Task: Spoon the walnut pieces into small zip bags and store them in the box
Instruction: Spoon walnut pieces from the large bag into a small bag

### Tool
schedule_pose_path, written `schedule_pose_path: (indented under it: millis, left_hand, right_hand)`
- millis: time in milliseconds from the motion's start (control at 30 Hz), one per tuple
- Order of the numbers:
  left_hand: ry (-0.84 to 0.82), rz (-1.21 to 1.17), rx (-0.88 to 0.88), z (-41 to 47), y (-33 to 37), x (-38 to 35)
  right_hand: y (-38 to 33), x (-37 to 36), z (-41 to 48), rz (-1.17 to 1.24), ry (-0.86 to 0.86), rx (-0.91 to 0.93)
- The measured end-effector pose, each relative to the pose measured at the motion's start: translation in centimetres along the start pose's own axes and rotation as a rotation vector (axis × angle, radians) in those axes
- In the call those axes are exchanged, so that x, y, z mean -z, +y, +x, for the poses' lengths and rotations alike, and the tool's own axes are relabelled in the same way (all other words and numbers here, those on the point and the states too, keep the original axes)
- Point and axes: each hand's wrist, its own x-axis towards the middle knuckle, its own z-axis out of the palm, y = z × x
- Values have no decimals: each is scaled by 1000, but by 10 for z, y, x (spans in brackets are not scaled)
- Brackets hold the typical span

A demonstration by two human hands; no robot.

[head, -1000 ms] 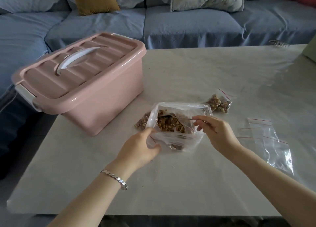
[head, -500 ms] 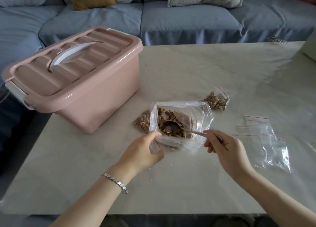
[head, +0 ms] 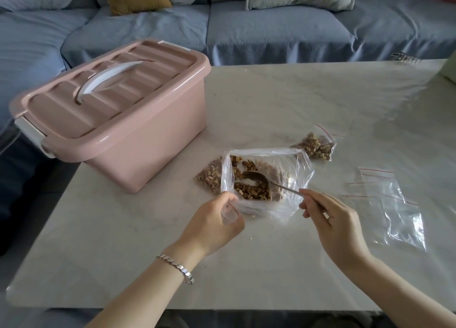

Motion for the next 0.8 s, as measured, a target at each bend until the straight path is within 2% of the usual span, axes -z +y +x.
schedule_pose_path:
  millis: [133,400,633,800]
  left_hand:
    - [-5,-32,-18,0,2,-1]
    - [11,-85,-18,5,-2,-4]
    - [15,-81,-69,-3,1,-2]
    - [147,36,-115,-17,4,13]
  right_hand:
    - [2,2,3,-16,-24,-87]
    - [-8,3,-1,185,-192,-406]
    - [-20,4,4,464,-147,-796]
    - [-24,19,12,629,-109,-908]
